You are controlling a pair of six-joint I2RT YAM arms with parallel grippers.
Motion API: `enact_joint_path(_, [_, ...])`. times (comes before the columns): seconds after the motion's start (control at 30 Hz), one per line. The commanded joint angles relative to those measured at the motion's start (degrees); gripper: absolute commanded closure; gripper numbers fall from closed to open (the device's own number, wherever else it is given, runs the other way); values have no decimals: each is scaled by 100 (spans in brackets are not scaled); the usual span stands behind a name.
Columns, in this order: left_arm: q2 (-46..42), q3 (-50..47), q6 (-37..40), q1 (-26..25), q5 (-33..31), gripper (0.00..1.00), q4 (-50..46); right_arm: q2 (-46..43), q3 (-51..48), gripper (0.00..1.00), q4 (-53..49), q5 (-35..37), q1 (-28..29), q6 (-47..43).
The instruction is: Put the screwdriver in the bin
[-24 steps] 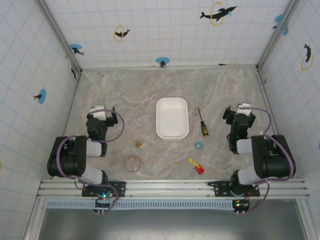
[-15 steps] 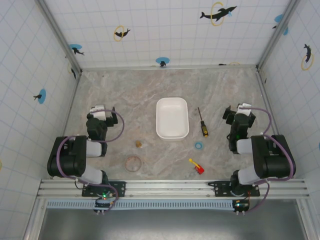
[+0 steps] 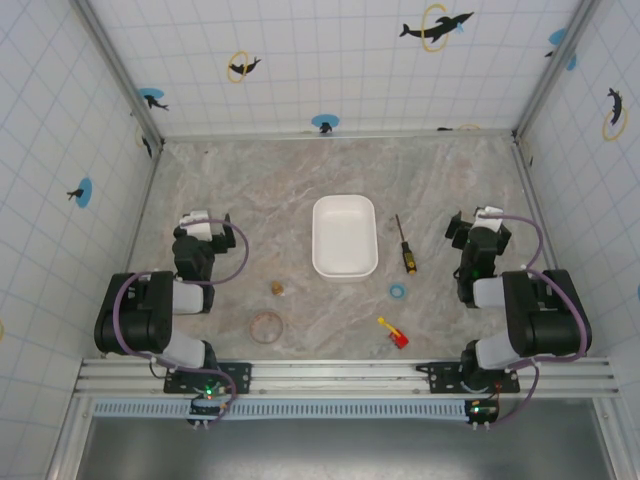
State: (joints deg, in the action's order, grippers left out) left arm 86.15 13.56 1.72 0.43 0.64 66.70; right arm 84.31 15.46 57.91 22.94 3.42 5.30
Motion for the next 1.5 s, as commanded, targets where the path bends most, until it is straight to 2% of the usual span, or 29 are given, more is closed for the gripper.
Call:
enact_joint_path(0.0, [34,114,134,-30,-18,3,45,-15,193,1,60,86,26,-11])
enact_joint_path(0.2, [-19,164,138,-25,-29,3,-34,-19,185,1,71,96,27,-11])
enact_joint_path(0.37, [-990,882,149,-190,-351,3,-2051,-62,209,1,-19,171,27,14])
enact_joint_path(0.5, [-1987,1147,-98,-350,-268,2,-3037,-346,305,1,-428,228,35,25])
enact_joint_path(0.63, [-2713,1477,-600,-388,113,2,-4262,-1023,723,1,-1885,190,103,82])
enact_joint_path(0.73, [-3200,1497,-1011,-404,730,3,-4838,-1591,1157,0,-3274,-16,229,168])
enact_joint_path(0.87, [-3775,1450,-1753,-475,1368,2,-5433,-2162,1952,1,-5447,-1073,333,660])
enact_joint_path(1.0, [-4076,1424,-2151,-559,1670,2,-5782,-2171,2720,2,-7269,-2033,563,1367])
enact_joint_path(1.17, [-3851,1533,-2271,-574,1992,2,-5999,-2021,2958,3,-8211,-2193,1112,1629])
enact_joint_path(1.33, [-3395,1736,-2412,-621,2490,3,-6155,-1675,3012,4,-8634,-2154,1395,1667])
enact_joint_path(1.47, [-3324,1808,-2440,-680,2591,2,-6331,-1277,3002,6,-8700,-2208,1534,1607])
